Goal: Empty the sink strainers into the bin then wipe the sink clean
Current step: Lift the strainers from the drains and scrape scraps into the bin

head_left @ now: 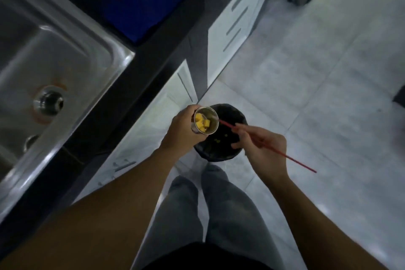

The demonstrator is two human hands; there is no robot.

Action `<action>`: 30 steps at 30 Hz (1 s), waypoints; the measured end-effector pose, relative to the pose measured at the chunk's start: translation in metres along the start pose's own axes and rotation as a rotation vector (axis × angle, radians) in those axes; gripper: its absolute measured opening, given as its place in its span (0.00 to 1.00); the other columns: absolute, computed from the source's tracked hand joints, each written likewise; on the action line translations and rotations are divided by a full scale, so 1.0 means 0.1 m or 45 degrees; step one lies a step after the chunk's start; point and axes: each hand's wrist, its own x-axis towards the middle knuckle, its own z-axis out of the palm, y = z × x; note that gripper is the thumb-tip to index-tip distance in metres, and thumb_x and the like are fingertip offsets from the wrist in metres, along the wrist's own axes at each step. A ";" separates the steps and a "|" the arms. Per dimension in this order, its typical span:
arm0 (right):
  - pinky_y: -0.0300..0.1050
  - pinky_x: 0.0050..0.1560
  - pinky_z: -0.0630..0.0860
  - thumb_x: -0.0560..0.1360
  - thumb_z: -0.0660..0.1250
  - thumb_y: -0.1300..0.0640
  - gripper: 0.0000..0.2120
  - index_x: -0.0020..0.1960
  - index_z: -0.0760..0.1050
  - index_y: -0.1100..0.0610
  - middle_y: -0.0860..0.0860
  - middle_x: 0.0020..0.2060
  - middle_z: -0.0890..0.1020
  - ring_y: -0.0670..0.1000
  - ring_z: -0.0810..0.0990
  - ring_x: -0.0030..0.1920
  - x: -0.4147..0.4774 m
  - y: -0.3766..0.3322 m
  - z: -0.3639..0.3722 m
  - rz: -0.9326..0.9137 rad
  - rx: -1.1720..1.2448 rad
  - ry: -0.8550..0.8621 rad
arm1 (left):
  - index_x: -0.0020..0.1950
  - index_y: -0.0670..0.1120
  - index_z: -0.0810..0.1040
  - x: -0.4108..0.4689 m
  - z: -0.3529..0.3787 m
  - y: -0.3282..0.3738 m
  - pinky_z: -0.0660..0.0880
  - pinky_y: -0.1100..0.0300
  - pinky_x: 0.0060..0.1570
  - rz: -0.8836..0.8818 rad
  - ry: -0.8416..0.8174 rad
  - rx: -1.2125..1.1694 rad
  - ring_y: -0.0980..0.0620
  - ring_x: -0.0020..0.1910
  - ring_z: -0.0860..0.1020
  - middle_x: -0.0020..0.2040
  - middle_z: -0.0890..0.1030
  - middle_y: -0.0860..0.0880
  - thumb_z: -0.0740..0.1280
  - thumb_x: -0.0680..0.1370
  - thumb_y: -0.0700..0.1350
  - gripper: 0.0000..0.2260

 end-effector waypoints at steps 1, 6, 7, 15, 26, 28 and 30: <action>0.44 0.46 0.85 0.78 0.70 0.64 0.09 0.54 0.85 0.57 0.47 0.40 0.88 0.46 0.87 0.40 -0.02 0.11 0.02 0.025 0.011 -0.031 | 0.70 0.48 0.72 0.07 0.07 -0.05 0.78 0.55 0.63 0.007 -0.009 0.010 0.48 0.66 0.77 0.66 0.80 0.49 0.82 0.67 0.45 0.34; 0.41 0.49 0.84 0.79 0.69 0.63 0.11 0.58 0.85 0.53 0.46 0.44 0.88 0.45 0.87 0.41 0.03 0.59 0.24 0.133 -0.011 -0.121 | 0.72 0.47 0.73 0.37 0.46 -0.30 0.77 0.50 0.66 -0.033 -0.127 0.068 0.48 0.68 0.75 0.68 0.79 0.47 0.82 0.67 0.44 0.35; 0.42 0.49 0.84 0.79 0.69 0.62 0.11 0.58 0.85 0.52 0.46 0.46 0.88 0.45 0.87 0.41 0.07 0.69 0.30 0.147 -0.015 -0.117 | 0.72 0.47 0.73 0.41 0.54 -0.36 0.76 0.51 0.66 -0.035 -0.155 0.079 0.48 0.68 0.75 0.68 0.78 0.48 0.82 0.68 0.43 0.35; 0.47 0.47 0.85 0.80 0.68 0.60 0.11 0.59 0.84 0.51 0.46 0.48 0.87 0.44 0.86 0.42 0.25 1.42 0.59 0.274 -0.086 -0.014 | 0.71 0.48 0.74 0.60 1.07 -0.85 0.75 0.56 0.66 -0.054 -0.262 0.163 0.50 0.67 0.74 0.66 0.78 0.48 0.80 0.69 0.41 0.32; 0.41 0.47 0.85 0.80 0.68 0.59 0.10 0.59 0.84 0.52 0.45 0.48 0.87 0.42 0.86 0.44 0.37 2.09 0.65 0.292 -0.042 0.025 | 0.73 0.48 0.71 0.88 1.54 -1.21 0.70 0.60 0.65 -0.081 -0.365 0.292 0.49 0.70 0.71 0.69 0.75 0.47 0.79 0.71 0.41 0.33; 0.39 0.45 0.84 0.80 0.68 0.59 0.10 0.59 0.84 0.53 0.46 0.47 0.87 0.44 0.86 0.42 0.41 2.14 0.69 0.322 -0.034 -0.039 | 0.73 0.48 0.72 0.91 1.57 -1.21 0.71 0.58 0.66 -0.067 -0.382 0.278 0.49 0.69 0.72 0.69 0.75 0.47 0.79 0.71 0.42 0.33; 0.37 0.44 0.84 0.80 0.68 0.59 0.10 0.58 0.84 0.52 0.45 0.46 0.87 0.43 0.86 0.40 0.46 2.19 0.70 0.347 -0.052 -0.031 | 0.74 0.48 0.71 0.94 1.59 -1.22 0.71 0.58 0.66 -0.079 -0.379 0.293 0.49 0.69 0.72 0.69 0.75 0.47 0.79 0.71 0.42 0.33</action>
